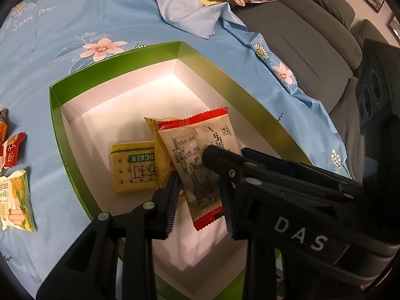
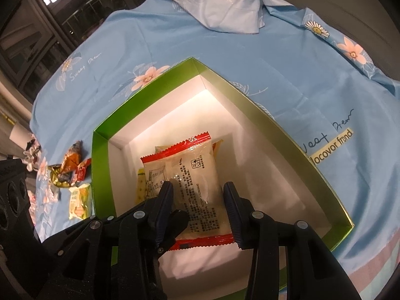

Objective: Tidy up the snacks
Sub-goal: 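Lower the white bag into the green box and open the right tool, then move the right tool back to the snack pile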

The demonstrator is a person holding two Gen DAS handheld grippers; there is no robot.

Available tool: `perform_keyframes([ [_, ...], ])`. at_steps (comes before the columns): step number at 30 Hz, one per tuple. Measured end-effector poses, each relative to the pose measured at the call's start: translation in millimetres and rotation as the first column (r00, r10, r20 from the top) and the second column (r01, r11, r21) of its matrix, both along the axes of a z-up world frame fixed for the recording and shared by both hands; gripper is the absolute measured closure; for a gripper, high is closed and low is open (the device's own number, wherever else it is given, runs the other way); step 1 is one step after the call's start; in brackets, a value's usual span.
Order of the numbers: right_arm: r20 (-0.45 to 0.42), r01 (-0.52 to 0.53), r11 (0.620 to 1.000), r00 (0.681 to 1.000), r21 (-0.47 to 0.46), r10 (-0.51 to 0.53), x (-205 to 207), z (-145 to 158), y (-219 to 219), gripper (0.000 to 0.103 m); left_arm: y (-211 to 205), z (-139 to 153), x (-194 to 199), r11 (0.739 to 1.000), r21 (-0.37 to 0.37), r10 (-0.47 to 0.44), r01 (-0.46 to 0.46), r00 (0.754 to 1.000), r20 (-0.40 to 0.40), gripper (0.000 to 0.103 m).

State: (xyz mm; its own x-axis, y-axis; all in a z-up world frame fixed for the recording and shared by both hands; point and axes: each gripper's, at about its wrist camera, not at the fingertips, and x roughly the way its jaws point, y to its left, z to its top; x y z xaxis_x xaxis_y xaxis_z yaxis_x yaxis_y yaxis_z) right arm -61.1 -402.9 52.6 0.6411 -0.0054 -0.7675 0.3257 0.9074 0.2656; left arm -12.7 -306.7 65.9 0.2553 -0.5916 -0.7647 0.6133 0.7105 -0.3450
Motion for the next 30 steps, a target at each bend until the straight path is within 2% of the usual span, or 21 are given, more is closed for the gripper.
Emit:
perform_keyframes([
  [8,-0.011,-0.029,1.000,1.000,0.008,0.029,2,-2,2,0.060,5,2,-1,0.999,0.029,-0.016,0.015,0.999,0.034,0.071],
  [10,-0.013,-0.036,0.999,0.999,0.010,0.036,3,-2,4,0.060,8,1,0,0.997,0.076,0.012,-0.016,0.998,0.064,0.068],
  [11,-0.019,-0.038,0.999,0.999,0.009,0.038,5,-2,5,0.060,11,0,2,0.996,0.084,0.029,-0.035,0.997,0.068,0.070],
  [14,-0.029,-0.031,0.999,0.999,-0.008,0.031,8,-2,10,0.059,24,0,9,1.000,0.004,0.021,-0.021,1.000,0.000,0.070],
  [16,-0.022,-0.030,1.000,0.999,0.002,0.030,8,-1,12,0.057,28,0,12,1.000,-0.008,0.024,-0.024,0.999,-0.023,0.072],
  [19,-0.033,-0.030,1.000,0.999,0.000,0.030,11,-3,13,0.055,26,3,7,0.999,0.017,0.035,-0.035,0.999,0.024,0.072],
  [22,-0.043,-0.022,1.000,0.999,-0.005,0.022,12,-4,13,0.047,25,4,5,0.998,0.045,0.040,-0.043,0.997,0.061,0.072],
  [26,-0.052,-0.020,1.000,0.998,-0.013,0.020,13,-5,13,0.041,29,3,7,0.992,0.099,0.067,-0.078,0.991,0.112,0.072],
  [30,-0.055,-0.017,1.000,0.998,-0.005,0.017,13,-7,10,0.037,32,1,7,0.993,0.105,0.044,-0.057,0.991,0.126,0.072],
])
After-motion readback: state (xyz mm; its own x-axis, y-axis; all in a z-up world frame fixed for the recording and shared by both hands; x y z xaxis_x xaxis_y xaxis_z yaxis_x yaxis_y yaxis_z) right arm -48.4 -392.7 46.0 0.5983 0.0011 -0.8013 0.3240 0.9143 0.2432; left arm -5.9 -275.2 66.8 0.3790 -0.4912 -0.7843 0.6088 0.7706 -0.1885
